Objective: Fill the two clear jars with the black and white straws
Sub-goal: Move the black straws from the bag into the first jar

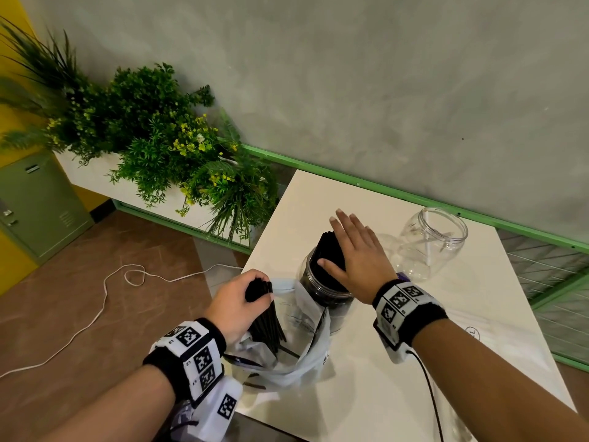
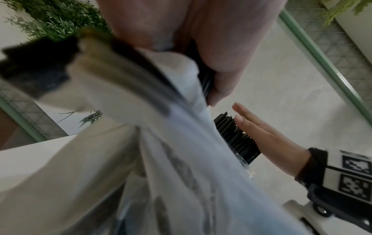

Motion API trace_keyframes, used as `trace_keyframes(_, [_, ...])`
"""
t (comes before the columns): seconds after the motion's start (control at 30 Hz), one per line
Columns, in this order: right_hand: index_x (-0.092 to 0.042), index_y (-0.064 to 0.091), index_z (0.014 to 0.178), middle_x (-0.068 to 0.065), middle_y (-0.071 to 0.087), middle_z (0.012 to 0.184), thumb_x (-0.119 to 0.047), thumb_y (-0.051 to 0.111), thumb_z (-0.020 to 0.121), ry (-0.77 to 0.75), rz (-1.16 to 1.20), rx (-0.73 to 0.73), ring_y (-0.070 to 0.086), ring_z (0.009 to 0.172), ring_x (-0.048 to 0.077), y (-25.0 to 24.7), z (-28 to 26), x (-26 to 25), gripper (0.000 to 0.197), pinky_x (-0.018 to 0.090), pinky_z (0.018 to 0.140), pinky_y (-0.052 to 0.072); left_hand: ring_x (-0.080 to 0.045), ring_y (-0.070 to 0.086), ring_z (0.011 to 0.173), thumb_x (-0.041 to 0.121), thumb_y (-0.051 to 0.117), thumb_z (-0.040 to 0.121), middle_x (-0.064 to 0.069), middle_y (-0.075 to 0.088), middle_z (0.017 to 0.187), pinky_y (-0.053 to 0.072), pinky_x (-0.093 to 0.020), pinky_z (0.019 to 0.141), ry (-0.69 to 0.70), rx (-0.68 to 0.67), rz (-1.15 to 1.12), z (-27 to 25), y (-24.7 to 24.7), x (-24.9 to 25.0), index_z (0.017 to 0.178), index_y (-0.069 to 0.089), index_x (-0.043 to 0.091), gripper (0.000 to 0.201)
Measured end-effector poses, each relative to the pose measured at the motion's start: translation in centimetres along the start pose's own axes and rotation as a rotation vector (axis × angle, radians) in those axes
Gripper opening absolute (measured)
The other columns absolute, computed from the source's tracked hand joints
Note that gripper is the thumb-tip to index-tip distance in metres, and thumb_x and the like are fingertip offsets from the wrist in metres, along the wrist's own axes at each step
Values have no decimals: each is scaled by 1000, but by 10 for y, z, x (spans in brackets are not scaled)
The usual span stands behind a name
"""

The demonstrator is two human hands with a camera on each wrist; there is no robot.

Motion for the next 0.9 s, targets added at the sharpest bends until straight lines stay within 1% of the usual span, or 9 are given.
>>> trace_keyframes(0.1, [-31, 6, 151, -5, 5, 161, -80, 12, 78, 29, -22, -104, 3, 147, 21, 6, 12, 0, 88, 44, 119, 9, -7, 58, 78, 16, 68, 83, 8, 62, 82, 41, -8, 60, 5, 3, 9, 0, 0, -1, 83, 56, 32, 20])
trace_keyframes(0.2, [-37, 13, 149, -5, 7, 159, -83, 29, 76, 103, 45, -80, 6, 146, 24, 1, 24, 2, 87, 50, 116, 17, -8, 58, 78, 16, 68, 83, 8, 62, 82, 42, -10, 61, 3, 9, 14, 0, 0, -2, 85, 57, 29, 17])
trace_keyframes(0.3, [-35, 36, 137, -2, 41, 141, -77, 41, 78, 179, 57, -166, 39, 128, 28, 11, 28, 5, 73, 45, 100, 40, -13, 60, 80, 16, 68, 83, 3, 64, 84, 44, -19, 65, -7, 13, 4, 0, 0, -3, 90, 60, 22, 12])
trace_keyframes(0.37, [-29, 49, 124, -3, 54, 121, -63, 47, 82, 187, 77, -90, 49, 110, 25, 6, 28, 3, 53, 39, 87, 46, -14, 61, 81, 16, 68, 83, 2, 64, 85, 46, -22, 67, -12, 14, 10, 0, -1, -4, 91, 61, 21, 12])
trace_keyframes(0.47, [-22, 57, 114, -2, 56, 113, -46, 51, 85, 149, 186, 145, 47, 104, 25, -10, 23, 1, 38, 39, 82, 47, -15, 60, 80, 16, 68, 83, 2, 64, 84, 46, -23, 66, -21, 9, -7, 1, 0, -6, 90, 60, 22, 12])
trace_keyframes(0.53, [-21, 57, 115, -1, 55, 116, -42, 53, 85, 128, 191, 210, 45, 108, 26, -16, 21, 0, 38, 43, 87, 45, -13, 59, 78, 15, 68, 83, 4, 63, 83, 44, -19, 64, -19, 8, -12, 1, 1, -6, 88, 59, 24, 13])
trace_keyframes(0.67, [-29, 43, 133, -1, 43, 135, -48, 55, 83, 165, 105, 37, 38, 124, 26, -7, 31, 5, 55, 43, 101, 36, -9, 57, 76, 14, 67, 83, 7, 62, 81, 42, -13, 61, -11, 2, -17, 0, 0, -5, 85, 58, 27, 16])
trace_keyframes(0.8, [-27, 51, 123, -1, 55, 121, -51, 50, 87, 214, 139, -58, 49, 110, 25, 6, 32, 13, 44, 37, 87, 45, -10, 58, 76, 14, 67, 84, 4, 62, 81, 42, -14, 62, -11, -1, -15, 0, 0, -3, 86, 58, 25, 14])
trace_keyframes(0.9, [-28, 47, 127, -2, 53, 125, -56, 52, 87, 198, 230, -63, 50, 114, 23, 6, 33, 14, 49, 37, 90, 45, -9, 57, 75, 14, 67, 84, 3, 62, 81, 42, -12, 61, -6, 0, -17, 0, -1, -2, 87, 59, 22, 12])
Point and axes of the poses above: each hand's wrist, its own z-axis towards the middle knuckle, its own y-axis out of the palm, x = y × z, the point moved 9 cm from there along z, towards the middle knuckle
